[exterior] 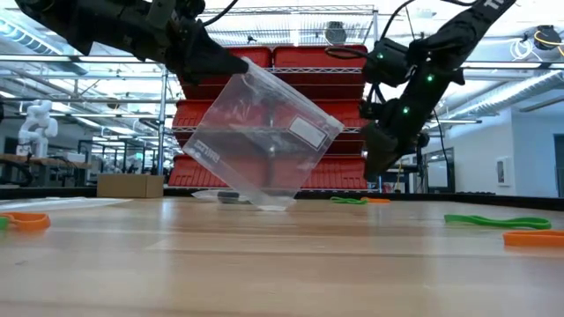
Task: Sort rubber bands
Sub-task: Put the orange rubber band into the right transparent zip bag
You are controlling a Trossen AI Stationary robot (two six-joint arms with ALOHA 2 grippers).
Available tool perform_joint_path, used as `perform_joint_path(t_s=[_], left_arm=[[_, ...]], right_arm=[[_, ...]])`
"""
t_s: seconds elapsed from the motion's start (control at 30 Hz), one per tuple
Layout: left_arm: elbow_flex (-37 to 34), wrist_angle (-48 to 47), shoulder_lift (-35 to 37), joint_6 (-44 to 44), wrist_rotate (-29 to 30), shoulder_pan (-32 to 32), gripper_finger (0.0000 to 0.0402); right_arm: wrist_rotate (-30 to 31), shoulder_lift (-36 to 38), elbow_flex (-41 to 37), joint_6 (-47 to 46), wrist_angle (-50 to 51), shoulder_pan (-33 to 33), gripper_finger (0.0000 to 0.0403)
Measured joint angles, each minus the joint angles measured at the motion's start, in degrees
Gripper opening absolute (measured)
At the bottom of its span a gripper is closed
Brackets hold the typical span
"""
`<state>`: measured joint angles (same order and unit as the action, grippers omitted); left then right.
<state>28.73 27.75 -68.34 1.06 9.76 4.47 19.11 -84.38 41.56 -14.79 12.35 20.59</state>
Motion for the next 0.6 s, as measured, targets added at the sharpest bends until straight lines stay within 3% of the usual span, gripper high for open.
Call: perform_joint_path(t_s=[0.13,0.27,0.4,0.6], left_arm=[[0.0,0.0,0.0,0.0,0.0,0.0,0.0],[0.0,-0.1,0.0,0.0,0.0,0.0,0.0],[0.0,-0.2,0.0,0.0,0.0,0.0,0.0],[0.0,-0.2,0.0,0.0,0.0,0.1,0.0]], right_arm=[[-0.5,0.0,0.0,2.2,-1.1,4.3,0.0263],[-5.6,0.0,0.0,3.6,-1.9,7.3,0.0263],[-9.3,-0.7,0.0,4.2,-5.6,6.8,0.0263],[-7.7,-5.1,0.0,4.7,-7.2,4.9,0.0263]])
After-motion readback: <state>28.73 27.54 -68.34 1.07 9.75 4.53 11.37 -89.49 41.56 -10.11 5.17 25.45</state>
